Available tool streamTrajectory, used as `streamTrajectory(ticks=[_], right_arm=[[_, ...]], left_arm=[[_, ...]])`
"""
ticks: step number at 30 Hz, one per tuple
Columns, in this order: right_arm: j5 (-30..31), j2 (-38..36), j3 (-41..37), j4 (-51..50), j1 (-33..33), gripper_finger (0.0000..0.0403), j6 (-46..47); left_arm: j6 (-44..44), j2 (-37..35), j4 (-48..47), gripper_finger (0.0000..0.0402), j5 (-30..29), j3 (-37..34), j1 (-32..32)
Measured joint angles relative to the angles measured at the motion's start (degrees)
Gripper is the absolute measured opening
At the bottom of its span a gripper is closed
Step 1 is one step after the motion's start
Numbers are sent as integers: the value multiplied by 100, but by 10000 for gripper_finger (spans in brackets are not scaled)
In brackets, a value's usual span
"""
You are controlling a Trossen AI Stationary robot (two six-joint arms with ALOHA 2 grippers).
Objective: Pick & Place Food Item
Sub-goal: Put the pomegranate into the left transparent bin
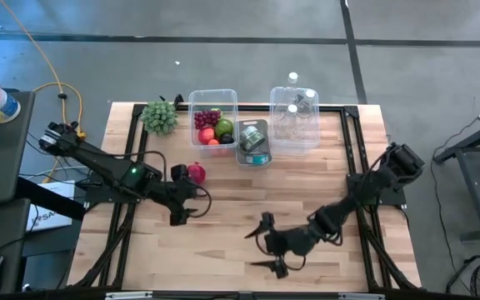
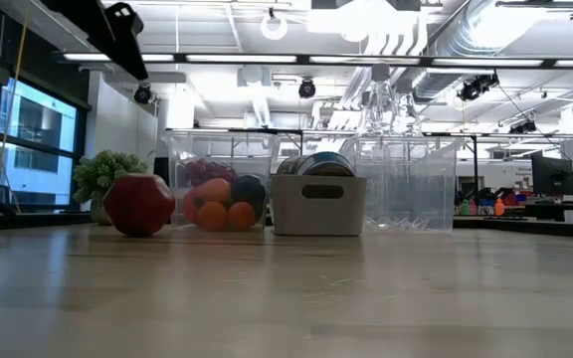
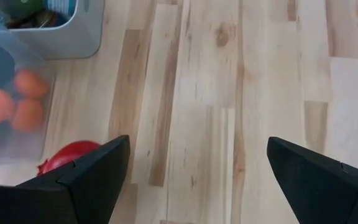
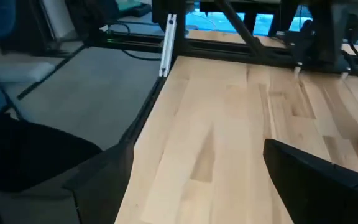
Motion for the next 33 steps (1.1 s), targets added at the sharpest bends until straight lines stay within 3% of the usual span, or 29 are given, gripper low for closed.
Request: streamTrajectory(ticks=[4,13,19,24,33], right_arm=[[292,145,0,-51,159,350,16],[309,200,0,-283,328,346,547],[415,200,0,-265,468,346,646],[620,200,0,-259,480,346,666],[609,200,0,-278,486,346,894]], left_arm=[[-161,3,11,369,-51,0,-43],[-312,66,-18,373,-213,-21,-8],[-356,72,-616,381,-463,-79,267],[-1839,59,-582,381,-1720,-445,366],[-3885,25,-730,381,-2182,-1249,724]])
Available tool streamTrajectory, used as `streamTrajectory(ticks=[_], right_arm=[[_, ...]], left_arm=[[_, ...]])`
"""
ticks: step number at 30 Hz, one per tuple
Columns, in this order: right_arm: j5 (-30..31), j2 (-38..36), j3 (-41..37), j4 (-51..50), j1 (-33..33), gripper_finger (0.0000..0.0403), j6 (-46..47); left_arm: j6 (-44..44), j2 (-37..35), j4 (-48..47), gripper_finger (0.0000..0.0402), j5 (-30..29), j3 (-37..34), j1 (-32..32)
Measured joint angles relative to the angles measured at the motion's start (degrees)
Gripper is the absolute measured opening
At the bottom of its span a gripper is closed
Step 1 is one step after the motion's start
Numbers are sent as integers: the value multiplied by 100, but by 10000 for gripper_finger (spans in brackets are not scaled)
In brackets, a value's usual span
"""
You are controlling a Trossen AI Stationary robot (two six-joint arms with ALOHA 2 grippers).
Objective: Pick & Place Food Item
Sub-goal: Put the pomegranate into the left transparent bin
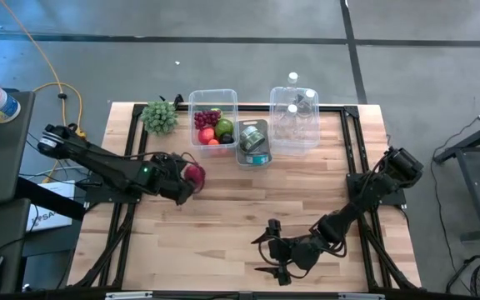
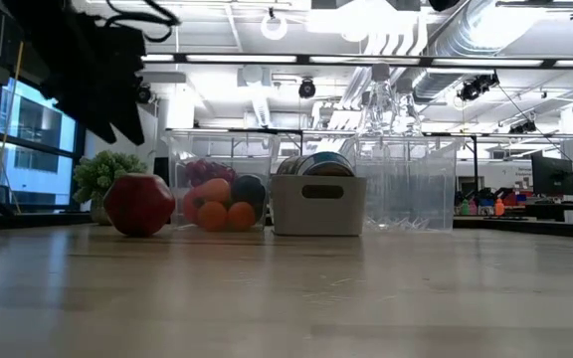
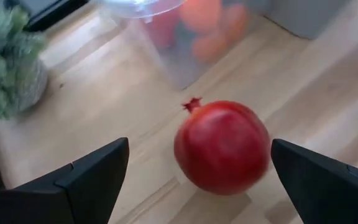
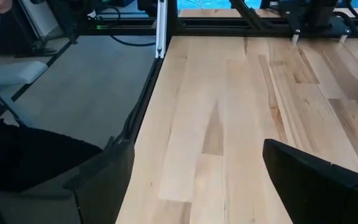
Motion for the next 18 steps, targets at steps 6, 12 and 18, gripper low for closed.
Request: streamTrajectory(ticks=[6,12,18], right_arm=[[-19,0,0,-35,0,346,0],[-17,0,0,-30,0,346,0],[-18,-2,0,-33,0,346,0]], left_arm=[[-271,12,212,381,17,-89,129],[188,12,546,381,37,-90,19],[-20,12,598,381,29,-90,-55]])
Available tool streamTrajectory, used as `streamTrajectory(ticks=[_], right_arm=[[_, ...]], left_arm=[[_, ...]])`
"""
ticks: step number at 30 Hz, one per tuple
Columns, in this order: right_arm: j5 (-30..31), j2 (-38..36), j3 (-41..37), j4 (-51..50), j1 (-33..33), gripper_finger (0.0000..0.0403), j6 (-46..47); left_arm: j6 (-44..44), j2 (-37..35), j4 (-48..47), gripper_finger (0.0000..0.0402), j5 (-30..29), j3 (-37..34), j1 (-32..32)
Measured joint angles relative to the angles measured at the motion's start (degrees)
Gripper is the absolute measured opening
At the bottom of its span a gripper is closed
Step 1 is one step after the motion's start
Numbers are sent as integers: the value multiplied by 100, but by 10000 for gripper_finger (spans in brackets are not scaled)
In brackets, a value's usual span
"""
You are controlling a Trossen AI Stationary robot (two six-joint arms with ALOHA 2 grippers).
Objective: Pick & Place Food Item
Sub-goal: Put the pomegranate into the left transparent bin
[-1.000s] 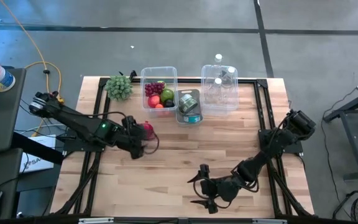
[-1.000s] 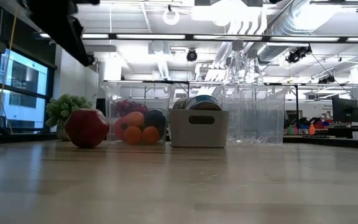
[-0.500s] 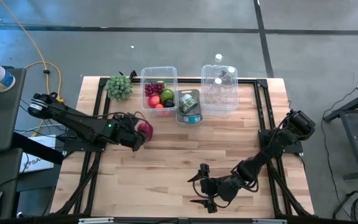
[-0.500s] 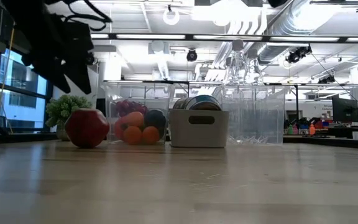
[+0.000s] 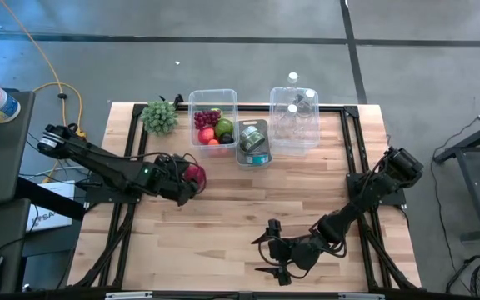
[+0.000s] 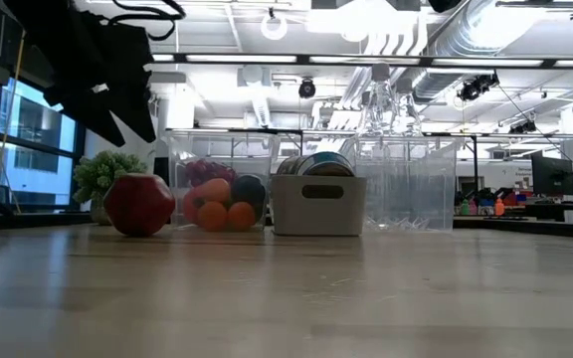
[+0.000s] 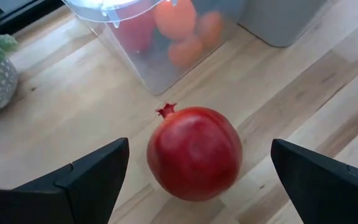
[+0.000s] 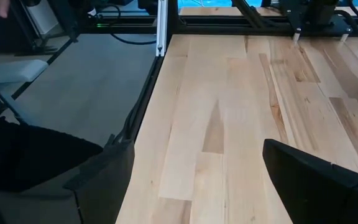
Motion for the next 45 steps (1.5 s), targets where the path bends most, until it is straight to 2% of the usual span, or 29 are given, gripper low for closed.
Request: streamTrajectory(ticks=[3,10,18,25,30,45], right_arm=[[-2,0,0,0,0,346,0],[-4,-2,0,0,0,346,61],[-3,-2,0,0,0,346,61],[-4,-2,0,0,0,346,53],[-4,-2,0,0,0,346,44],[-4,-2,0,-120,0,346,58]], left_arm=[[101,0,5,381,4,-10,41],[-391,0,139,381,24,-274,62],[109,0,1462,381,148,-723,108],[226,1,1515,381,160,-837,367],[261,7,1521,381,379,-866,452],[715,1047,2179,381,409,-842,663]])
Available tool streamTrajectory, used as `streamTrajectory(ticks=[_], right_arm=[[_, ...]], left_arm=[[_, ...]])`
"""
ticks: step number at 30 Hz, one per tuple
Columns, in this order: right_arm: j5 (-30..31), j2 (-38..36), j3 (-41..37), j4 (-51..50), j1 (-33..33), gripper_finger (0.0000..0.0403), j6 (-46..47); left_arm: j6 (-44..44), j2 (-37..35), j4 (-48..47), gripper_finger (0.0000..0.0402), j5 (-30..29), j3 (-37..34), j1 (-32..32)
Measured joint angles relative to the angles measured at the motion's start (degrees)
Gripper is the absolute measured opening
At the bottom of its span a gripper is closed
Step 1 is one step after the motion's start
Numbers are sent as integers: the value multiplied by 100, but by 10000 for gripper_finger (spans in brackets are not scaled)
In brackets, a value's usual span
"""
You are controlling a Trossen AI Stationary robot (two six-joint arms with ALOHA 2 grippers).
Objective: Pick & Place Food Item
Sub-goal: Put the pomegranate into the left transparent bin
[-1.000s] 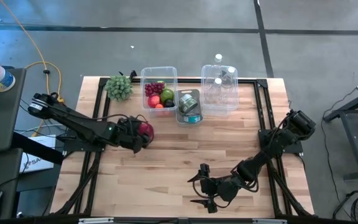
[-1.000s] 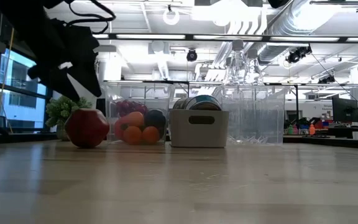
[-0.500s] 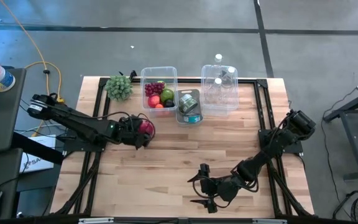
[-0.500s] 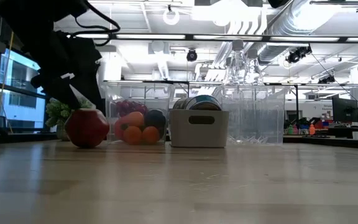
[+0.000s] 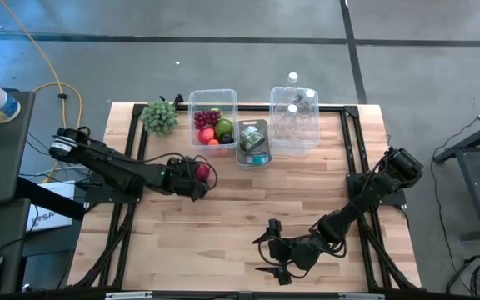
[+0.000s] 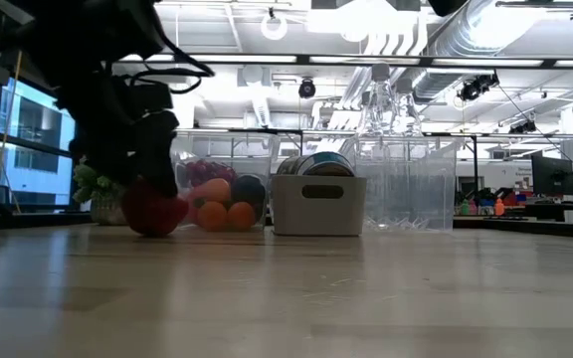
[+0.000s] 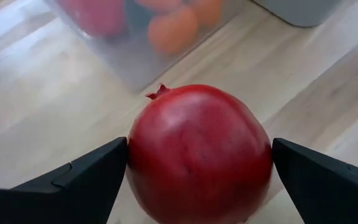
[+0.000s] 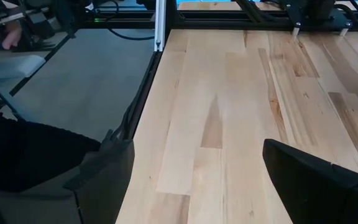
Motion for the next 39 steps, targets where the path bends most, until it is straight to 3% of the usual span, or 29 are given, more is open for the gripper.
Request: streamTrajectory(ticks=[8,14,18,25,34,39], right_arm=[[2,0,0,-59,0,346,1],[2,-1,0,-57,0,346,3],[2,0,0,-55,0,346,3],[2,-2,0,-55,0,346,3],[2,-1,0,-53,0,346,3],[2,-2,0,-53,0,346,3]], left_arm=[[551,138,192,379,387,0,199],[762,143,283,352,478,-6,113],[917,127,596,330,533,-11,-131],[1531,150,1170,326,776,121,-694],[2736,150,780,325,919,1436,-1015],[3462,147,-225,325,414,2574,-787]])
